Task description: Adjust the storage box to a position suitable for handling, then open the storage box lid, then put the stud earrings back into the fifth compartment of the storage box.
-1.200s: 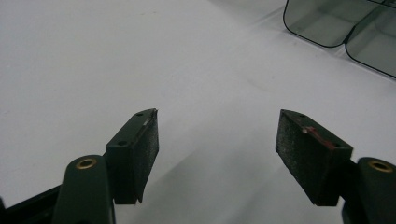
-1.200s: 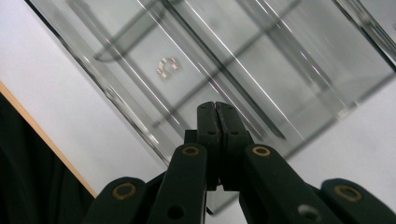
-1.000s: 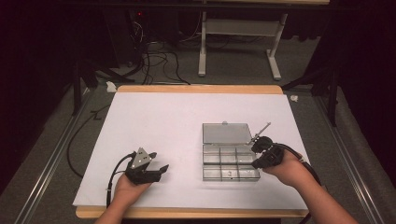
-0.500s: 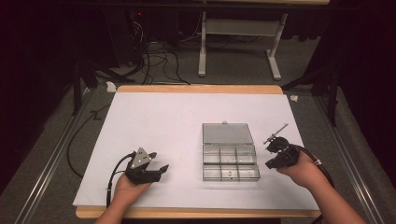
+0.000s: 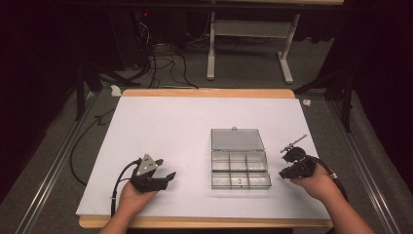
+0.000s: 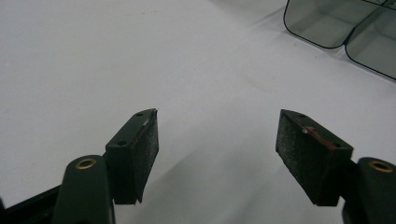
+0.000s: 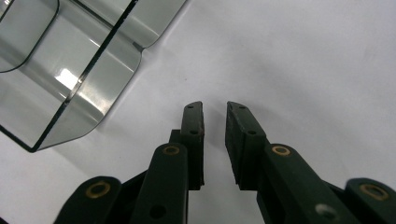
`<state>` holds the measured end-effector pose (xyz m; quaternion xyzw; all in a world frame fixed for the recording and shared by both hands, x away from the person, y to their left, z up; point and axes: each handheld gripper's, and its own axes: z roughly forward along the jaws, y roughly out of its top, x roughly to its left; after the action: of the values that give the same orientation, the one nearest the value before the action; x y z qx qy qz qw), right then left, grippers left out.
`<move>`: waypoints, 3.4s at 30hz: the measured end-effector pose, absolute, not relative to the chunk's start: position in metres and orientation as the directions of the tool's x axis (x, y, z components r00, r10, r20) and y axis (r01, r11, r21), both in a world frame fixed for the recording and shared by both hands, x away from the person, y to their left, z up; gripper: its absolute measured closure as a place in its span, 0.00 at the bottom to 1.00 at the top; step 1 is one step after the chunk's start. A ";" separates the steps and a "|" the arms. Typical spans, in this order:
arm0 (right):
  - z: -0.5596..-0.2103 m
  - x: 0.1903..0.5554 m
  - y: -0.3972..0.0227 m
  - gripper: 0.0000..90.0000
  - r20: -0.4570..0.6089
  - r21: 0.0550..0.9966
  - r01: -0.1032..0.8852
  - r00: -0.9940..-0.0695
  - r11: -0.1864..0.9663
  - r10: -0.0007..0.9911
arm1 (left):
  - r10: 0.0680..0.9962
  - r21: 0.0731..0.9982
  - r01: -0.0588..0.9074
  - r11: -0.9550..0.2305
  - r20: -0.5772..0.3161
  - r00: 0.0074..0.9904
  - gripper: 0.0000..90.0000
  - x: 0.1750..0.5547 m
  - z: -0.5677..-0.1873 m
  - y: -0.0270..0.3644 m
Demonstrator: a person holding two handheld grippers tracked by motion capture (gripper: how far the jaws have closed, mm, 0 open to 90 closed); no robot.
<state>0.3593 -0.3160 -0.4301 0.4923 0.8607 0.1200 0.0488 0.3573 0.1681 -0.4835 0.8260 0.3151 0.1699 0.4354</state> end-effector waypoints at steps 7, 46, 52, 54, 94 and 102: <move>-0.438 0.352 -0.321 0.79 0.027 0.352 0.834 -0.463 0.425 0.886 | 0.668 0.829 0.371 -0.419 0.004 0.744 0.34 0.357 -0.484 0.168; -0.464 0.326 -0.332 0.55 0.036 0.761 0.620 -0.337 0.193 0.941 | 0.682 0.837 0.456 -0.303 -0.143 0.717 0.38 0.373 -0.466 0.139; -0.455 0.335 -0.329 0.53 0.052 0.771 0.612 -0.339 0.179 0.939 | 0.690 0.822 0.480 -0.307 -0.155 0.707 0.38 0.390 -0.463 0.127; -0.455 0.339 -0.328 0.53 0.054 0.769 0.615 -0.335 0.175 0.941 | 0.692 0.820 0.484 -0.306 -0.158 0.705 0.38 0.393 -0.463 0.124; -0.441 0.418 -0.289 0.42 0.140 0.689 0.699 -0.387 0.191 0.912 | 0.657 0.778 0.581 -0.238 -0.312 0.687 0.35 0.460 -0.463 0.037; -0.449 0.425 -0.285 0.41 0.190 0.671 0.722 -0.386 0.168 0.902 | 0.640 0.771 0.593 -0.234 -0.337 0.691 0.33 0.458 -0.468 0.027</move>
<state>0.4252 -0.2849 -0.4493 0.5391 0.7534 0.3545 0.1273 0.4580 0.0271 -0.4681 0.7851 0.3926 0.0245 0.4785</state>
